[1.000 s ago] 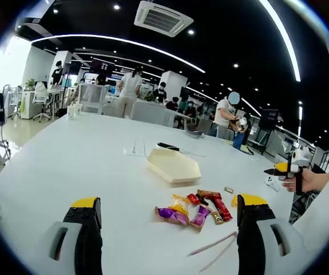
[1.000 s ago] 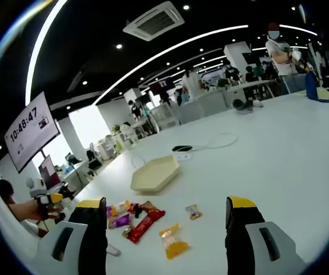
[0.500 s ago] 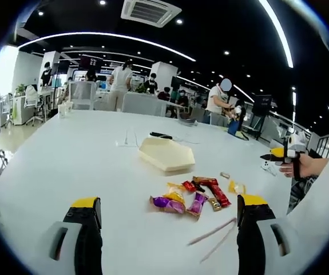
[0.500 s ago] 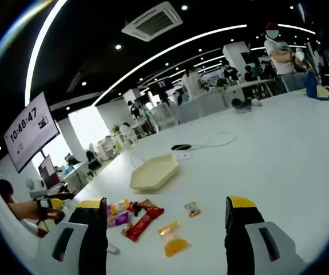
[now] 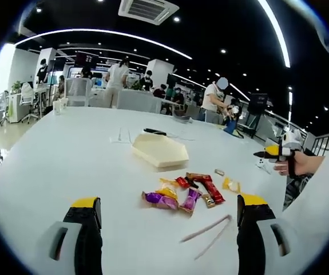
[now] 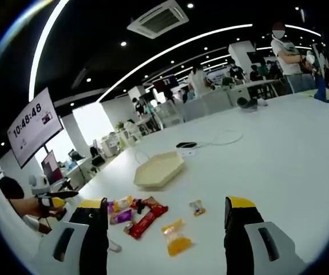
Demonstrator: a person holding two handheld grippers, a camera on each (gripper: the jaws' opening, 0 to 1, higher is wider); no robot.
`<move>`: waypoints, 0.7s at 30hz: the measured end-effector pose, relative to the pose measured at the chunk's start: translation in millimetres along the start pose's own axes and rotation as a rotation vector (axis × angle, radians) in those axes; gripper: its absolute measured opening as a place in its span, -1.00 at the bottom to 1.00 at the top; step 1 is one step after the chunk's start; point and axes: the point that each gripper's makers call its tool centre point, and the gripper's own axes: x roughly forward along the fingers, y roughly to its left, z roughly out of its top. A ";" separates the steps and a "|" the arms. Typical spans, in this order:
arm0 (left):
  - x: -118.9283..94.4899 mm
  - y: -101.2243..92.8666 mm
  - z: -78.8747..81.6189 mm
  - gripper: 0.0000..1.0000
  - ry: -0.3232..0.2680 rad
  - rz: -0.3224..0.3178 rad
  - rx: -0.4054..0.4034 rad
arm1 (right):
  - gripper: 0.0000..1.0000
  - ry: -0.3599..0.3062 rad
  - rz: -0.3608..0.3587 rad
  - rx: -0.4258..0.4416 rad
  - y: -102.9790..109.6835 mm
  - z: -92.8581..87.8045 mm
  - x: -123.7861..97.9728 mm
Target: Place the target food into the container with the food tongs after gripping and lifting it, then release it inside without dropping or visibly crushing the food.
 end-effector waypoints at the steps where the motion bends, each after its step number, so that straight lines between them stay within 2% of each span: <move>1: 0.3 -0.8 -0.5 0.99 0.003 -0.004 -0.001 | 0.70 0.006 0.004 -0.002 0.8 -1.3 0.1; 8: 5.0 -10.6 -3.6 0.99 0.008 -0.054 0.023 | 0.66 0.052 0.027 -0.017 4.7 -12.7 -1.4; 21: 12.4 -20.9 -29.9 0.99 0.103 -0.090 0.086 | 0.64 0.097 0.061 -0.017 14.0 -31.6 6.8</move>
